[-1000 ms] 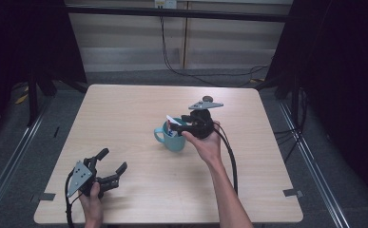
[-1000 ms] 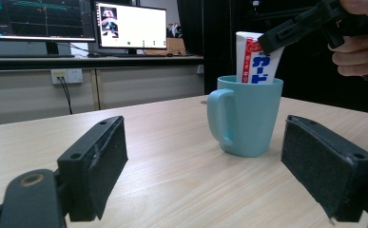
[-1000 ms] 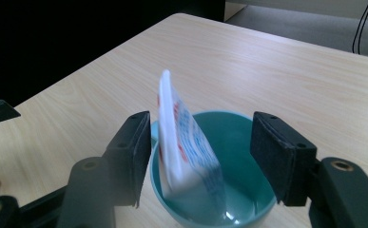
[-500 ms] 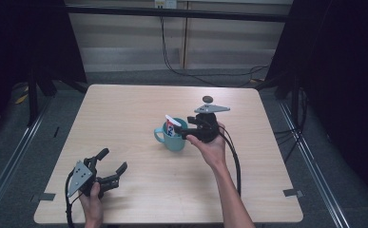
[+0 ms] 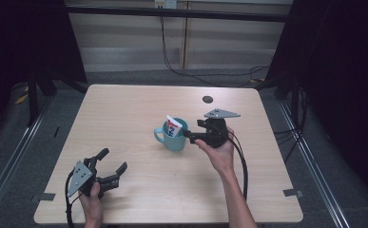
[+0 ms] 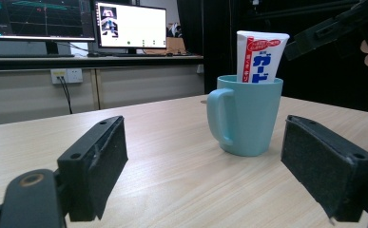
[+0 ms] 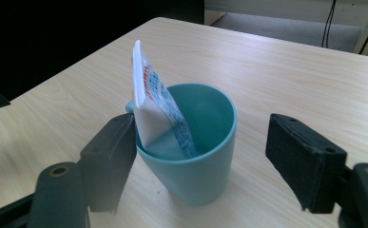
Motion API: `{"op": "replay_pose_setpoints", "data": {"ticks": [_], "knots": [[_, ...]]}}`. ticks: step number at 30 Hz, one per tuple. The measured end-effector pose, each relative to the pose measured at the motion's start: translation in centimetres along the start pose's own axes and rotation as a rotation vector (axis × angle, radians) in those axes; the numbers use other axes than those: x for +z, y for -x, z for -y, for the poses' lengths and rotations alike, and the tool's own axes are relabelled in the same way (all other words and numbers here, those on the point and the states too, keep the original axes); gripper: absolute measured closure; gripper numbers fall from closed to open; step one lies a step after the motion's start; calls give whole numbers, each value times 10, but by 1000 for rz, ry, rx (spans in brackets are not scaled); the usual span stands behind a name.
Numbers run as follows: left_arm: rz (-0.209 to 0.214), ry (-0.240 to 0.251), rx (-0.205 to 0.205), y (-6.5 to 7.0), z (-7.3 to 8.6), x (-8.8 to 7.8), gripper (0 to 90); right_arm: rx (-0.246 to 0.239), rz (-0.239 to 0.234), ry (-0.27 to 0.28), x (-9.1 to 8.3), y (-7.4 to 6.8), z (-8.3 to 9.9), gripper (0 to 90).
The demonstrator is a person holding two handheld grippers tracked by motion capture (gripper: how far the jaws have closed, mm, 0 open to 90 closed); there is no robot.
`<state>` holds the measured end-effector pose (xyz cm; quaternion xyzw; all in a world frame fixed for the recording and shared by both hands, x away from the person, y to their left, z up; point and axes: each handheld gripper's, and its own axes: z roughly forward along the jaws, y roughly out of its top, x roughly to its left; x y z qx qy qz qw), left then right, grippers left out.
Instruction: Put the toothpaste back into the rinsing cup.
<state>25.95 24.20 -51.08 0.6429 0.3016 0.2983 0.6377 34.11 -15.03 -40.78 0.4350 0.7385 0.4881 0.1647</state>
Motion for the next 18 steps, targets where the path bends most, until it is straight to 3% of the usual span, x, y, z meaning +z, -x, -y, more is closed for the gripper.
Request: {"op": "replay_pose_setpoints", "data": {"ticks": [9,14,18], "knots": [[4,2,3,0,0,0,155,10,36,11,-14,4,15,248],[5,4,2,0,0,0,155,-15,69,12,-21,1,25,237],[5,5,2,0,0,0,155,18,73,21,-24,7,39,232]]}}
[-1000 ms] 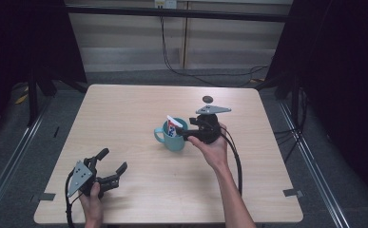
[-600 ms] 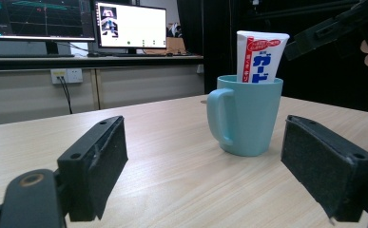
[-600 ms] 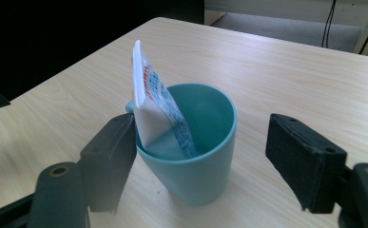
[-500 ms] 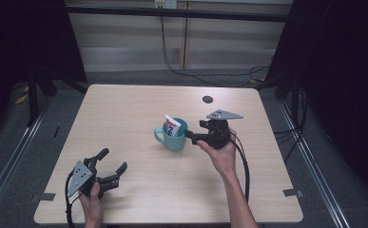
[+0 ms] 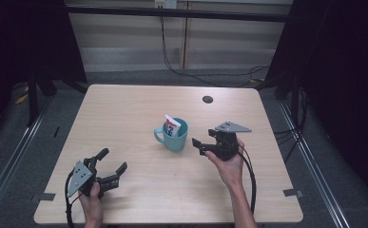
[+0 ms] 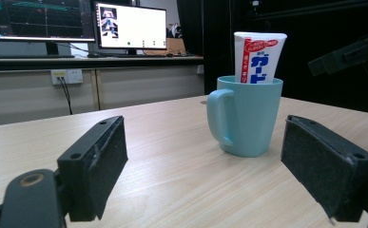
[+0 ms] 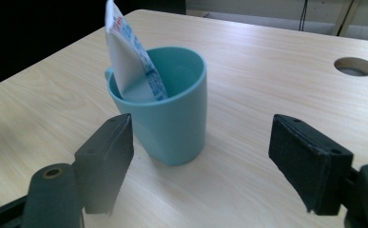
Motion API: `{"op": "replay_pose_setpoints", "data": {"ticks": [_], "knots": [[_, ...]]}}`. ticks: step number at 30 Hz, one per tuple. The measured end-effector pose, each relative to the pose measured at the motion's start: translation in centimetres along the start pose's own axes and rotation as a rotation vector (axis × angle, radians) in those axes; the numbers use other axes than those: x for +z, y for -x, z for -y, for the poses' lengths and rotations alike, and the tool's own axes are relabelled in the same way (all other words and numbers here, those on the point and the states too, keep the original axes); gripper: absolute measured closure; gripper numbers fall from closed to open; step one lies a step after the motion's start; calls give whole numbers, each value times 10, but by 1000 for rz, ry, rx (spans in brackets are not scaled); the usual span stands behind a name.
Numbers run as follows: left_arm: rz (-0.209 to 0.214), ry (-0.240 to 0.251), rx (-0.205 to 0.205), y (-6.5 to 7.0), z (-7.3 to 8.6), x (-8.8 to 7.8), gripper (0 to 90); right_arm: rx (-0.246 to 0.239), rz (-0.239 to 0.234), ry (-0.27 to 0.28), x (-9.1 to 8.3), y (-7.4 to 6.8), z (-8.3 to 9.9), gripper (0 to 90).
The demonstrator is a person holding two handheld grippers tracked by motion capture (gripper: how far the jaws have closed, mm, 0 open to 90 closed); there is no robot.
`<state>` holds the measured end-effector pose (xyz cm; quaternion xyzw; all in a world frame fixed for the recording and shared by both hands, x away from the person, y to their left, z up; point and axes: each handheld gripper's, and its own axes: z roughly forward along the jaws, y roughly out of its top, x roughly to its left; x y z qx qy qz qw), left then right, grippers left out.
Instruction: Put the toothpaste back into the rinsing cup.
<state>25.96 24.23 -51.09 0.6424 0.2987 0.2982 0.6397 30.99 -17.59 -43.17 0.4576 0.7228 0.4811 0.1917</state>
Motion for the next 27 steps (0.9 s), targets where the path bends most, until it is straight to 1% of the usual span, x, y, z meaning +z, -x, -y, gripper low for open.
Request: {"op": "replay_pose_setpoints", "data": {"ticks": [3,5,6,10,12,14,17,19,21,22,23,24,25,27], "knots": [[0,-1,1,0,0,0,155,30,9,10,-4,6,10,229],[0,-1,0,0,0,0,155,49,12,28,-10,9,16,227],[0,-1,0,0,0,0,155,52,14,31,-11,10,18,228],[-2,1,0,0,0,0,155,47,37,34,-18,10,28,224],[-4,1,1,0,0,0,155,44,61,29,-20,10,33,224],[-5,2,1,0,0,0,155,50,62,41,-23,11,39,223],[-4,3,0,0,0,0,155,57,83,58,-29,11,46,221],[-4,3,1,0,0,0,155,51,111,57,-33,12,51,217],[-4,4,0,0,0,0,155,61,113,52,-35,14,56,216],[-4,4,2,0,0,0,155,58,117,47,-36,14,59,216],[-5,4,0,0,0,0,155,52,131,42,-38,15,61,217],[-4,10,-11,1,0,0,155,54,140,41,-38,16,64,216],[-5,2,0,0,0,0,155,61,136,39,-39,17,67,216],[-5,5,0,0,0,0,155,63,141,40,-41,19,72,213]]}}
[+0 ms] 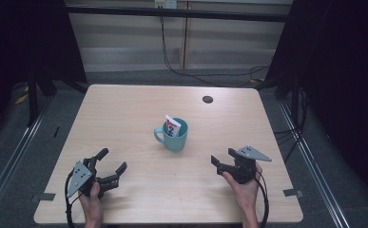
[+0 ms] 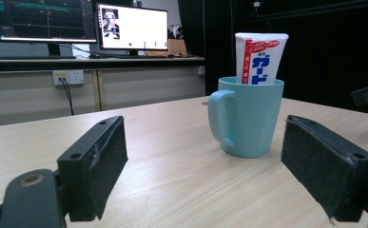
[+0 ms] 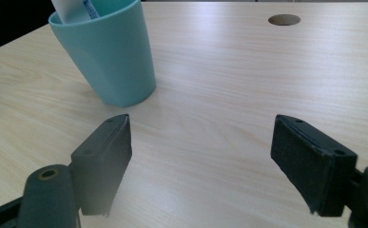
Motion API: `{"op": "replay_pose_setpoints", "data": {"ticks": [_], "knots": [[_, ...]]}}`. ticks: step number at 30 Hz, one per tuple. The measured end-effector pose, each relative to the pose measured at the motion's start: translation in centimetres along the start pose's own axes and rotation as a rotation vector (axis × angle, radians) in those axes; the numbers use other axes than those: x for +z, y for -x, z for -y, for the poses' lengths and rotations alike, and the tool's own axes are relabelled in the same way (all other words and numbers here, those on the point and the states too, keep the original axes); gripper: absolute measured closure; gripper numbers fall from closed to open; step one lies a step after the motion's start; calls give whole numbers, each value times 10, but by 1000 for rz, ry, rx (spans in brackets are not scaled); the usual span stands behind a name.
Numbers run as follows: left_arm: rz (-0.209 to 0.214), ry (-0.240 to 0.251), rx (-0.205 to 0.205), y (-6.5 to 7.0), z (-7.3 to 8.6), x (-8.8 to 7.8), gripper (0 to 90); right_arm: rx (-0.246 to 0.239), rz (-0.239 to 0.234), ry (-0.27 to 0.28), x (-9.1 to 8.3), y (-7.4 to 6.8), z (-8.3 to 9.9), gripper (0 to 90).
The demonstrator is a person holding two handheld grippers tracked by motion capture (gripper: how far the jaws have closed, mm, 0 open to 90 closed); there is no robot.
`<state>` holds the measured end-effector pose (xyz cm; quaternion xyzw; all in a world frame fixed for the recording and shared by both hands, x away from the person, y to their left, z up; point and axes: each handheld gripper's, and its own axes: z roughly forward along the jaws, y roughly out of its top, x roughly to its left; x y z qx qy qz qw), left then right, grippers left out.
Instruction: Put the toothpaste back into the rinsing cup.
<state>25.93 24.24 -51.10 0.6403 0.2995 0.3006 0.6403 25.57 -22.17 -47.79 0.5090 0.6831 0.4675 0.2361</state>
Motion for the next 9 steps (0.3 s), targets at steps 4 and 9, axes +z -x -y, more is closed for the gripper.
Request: {"op": "replay_pose_setpoints", "data": {"ticks": [4,9], "knots": [[-1,-1,-1,0,0,0,155,25,9,12,-4,3,9,215],[-1,-1,0,0,0,0,155,27,27,40,-11,5,19,209]]}}
